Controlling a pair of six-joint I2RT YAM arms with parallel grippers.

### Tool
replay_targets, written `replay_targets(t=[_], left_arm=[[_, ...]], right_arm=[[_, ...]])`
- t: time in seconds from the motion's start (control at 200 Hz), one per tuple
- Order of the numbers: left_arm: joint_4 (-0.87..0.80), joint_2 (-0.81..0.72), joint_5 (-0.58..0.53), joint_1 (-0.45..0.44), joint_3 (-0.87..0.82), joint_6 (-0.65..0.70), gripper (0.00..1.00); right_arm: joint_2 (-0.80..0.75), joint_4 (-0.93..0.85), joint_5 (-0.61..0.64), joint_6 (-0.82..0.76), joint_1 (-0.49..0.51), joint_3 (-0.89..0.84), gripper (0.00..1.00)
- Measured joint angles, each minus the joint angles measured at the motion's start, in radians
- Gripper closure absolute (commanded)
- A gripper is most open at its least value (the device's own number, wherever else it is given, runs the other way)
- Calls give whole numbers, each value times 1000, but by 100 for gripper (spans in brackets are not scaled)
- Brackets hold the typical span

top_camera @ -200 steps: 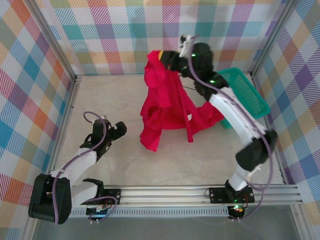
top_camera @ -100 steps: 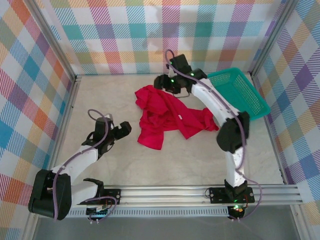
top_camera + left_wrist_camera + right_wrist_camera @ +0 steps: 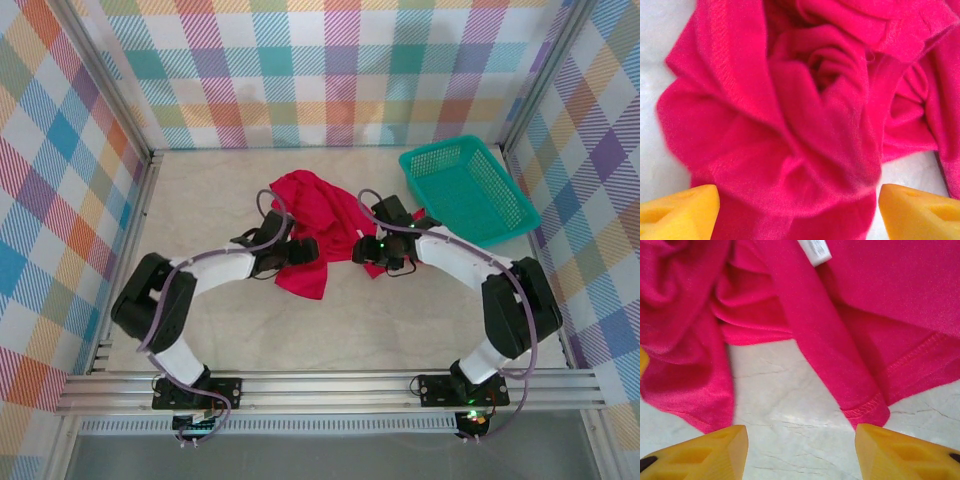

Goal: Fold the inside-out t-shirt

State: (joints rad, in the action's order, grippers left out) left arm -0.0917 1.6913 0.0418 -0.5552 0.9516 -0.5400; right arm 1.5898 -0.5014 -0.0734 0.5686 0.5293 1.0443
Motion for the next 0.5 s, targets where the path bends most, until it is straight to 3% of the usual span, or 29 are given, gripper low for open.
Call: replay_targets(t=[0.105, 0.265, 0.395, 0.5], left_arm=[[-55, 85, -29, -1, 82, -6, 34], [-140, 122, -90, -1, 129, -13, 65], [-215, 120, -151, -1, 155, -15, 87], [-283, 93, -206, 2, 175, -13, 91]], right_arm=[[45, 44, 13, 2, -6, -6, 47], [134, 107, 30, 12, -11, -6, 66], [180, 122, 41, 14, -21, -5, 100], [180, 109, 50, 2, -21, 12, 100]])
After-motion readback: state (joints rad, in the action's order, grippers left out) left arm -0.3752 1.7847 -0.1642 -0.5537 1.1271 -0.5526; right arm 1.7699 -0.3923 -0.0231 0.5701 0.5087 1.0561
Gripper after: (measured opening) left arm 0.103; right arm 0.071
